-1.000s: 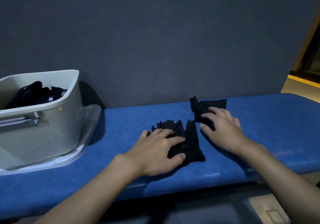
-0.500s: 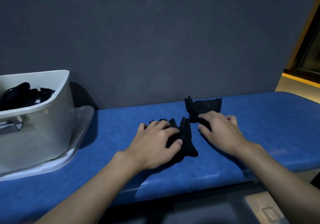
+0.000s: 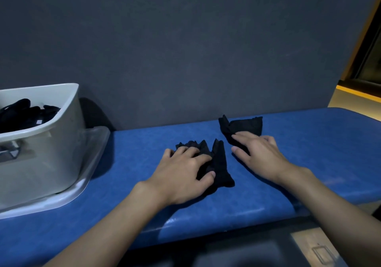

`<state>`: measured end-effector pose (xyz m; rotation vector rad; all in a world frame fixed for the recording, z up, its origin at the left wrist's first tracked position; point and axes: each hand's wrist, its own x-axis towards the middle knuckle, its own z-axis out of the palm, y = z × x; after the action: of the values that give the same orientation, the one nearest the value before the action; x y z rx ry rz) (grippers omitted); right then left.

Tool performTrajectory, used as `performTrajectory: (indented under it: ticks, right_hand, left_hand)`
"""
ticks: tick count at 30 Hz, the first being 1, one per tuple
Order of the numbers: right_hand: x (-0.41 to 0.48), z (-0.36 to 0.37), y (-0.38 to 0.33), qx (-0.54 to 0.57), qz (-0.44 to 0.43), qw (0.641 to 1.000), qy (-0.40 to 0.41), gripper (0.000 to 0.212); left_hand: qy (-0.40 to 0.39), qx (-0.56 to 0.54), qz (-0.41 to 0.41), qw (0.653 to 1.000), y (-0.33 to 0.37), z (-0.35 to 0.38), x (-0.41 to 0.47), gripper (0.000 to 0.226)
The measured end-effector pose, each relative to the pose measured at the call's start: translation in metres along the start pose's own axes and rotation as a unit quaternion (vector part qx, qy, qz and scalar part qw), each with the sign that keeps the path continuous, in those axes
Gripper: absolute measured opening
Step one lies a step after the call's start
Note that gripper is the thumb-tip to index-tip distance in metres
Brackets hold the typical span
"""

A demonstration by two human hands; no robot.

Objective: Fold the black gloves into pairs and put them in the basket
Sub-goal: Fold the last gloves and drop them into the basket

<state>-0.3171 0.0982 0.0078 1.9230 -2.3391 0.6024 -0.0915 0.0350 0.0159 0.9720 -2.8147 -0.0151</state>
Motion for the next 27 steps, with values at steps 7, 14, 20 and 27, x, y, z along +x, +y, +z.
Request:
performTrajectory:
  ticks: [7,14,20,27]
  right_hand:
    - [-0.012,-0.02,-0.006,0.187,0.081,0.957,0.208,0.021]
    - [-0.025,-0.046,-0.015,0.245,-0.022,0.927,0.283,0.015]
    - [-0.029,-0.058,-0.033,0.404,-0.017,0.865,0.296,0.021]
    - [-0.027,-0.07,-0.045,0.538,-0.002,0.792,0.287,0.02]
  left_hand:
    - [0.048,-0.02,-0.001,0.999,0.005,-0.005,0.004,0.047]
    - [0.114,-0.209,-0.013,0.971,0.015,-0.016,0.032,0.062]
    - [0.139,-0.416,-0.01,0.898,0.011,-0.034,0.06,0.039]
    - [0.222,-0.538,0.004,0.813,0.009,-0.079,0.06,0.01]
